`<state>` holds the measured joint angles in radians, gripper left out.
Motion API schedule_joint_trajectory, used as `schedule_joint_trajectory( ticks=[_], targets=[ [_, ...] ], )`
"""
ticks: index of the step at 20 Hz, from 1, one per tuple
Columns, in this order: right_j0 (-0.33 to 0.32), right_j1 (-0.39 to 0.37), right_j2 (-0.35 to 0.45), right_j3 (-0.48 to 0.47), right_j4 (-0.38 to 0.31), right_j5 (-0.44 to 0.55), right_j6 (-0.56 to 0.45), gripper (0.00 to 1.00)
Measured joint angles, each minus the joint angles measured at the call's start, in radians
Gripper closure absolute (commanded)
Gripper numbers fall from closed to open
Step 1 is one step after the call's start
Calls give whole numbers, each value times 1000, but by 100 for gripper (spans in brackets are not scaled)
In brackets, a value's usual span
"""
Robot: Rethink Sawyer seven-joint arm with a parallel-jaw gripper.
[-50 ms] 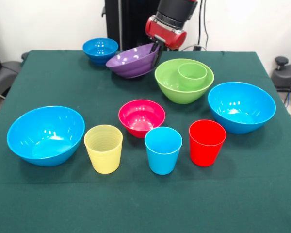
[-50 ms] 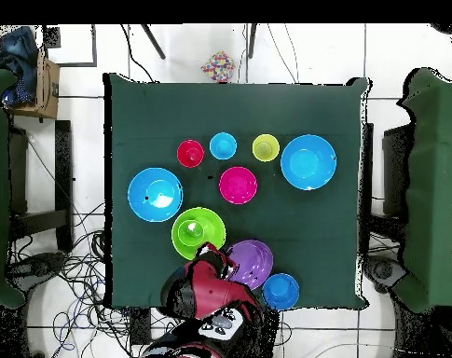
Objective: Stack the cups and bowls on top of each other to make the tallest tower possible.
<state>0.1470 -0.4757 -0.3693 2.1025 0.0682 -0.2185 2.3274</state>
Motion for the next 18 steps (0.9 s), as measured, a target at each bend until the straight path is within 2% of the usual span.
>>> schedule_joint_trajectory(
  ticks=[13,16,18],
  targets=[
    [9,-14,-2,0,37,15,0,100],
    [9,-45,-3,0,37,55,0,100],
    [13,-84,-8,-4,41,130,0,100]
  ],
)
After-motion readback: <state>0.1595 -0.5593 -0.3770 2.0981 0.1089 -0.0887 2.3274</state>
